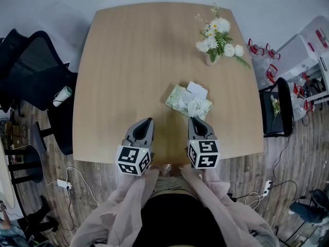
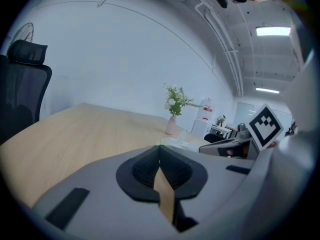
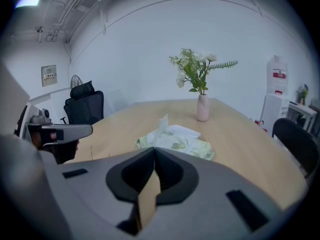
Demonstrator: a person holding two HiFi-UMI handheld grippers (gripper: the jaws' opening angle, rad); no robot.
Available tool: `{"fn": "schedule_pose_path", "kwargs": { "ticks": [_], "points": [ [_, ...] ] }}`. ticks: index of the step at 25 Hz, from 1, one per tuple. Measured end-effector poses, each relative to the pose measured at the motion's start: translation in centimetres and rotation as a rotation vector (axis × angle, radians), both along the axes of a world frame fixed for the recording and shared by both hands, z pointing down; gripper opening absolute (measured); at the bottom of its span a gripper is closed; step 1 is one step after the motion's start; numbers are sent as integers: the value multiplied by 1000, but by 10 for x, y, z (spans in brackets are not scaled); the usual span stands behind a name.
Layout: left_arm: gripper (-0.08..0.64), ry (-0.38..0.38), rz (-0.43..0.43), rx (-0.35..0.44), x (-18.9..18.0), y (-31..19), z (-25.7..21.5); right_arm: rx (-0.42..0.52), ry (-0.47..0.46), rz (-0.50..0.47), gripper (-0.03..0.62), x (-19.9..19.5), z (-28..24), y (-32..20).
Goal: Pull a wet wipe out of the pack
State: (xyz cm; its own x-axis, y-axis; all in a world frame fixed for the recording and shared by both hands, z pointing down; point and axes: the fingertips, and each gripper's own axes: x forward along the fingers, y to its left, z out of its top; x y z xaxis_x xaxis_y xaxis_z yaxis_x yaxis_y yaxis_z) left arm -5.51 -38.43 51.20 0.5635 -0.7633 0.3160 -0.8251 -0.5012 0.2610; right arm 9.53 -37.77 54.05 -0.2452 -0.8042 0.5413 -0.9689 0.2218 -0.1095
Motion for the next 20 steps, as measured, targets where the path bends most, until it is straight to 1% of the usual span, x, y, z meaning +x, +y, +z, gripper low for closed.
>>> {"fn": "schedule_pose_path", "kwargs": {
  "ticks": [6, 20],
  "points": [
    [12, 1, 5, 9, 4, 3, -3, -1, -1, 1, 8, 2, 0, 7],
    [11, -1, -16, 14, 4, 20, -10, -11, -11, -23, 8, -1, -3, 27]
  ]
}}
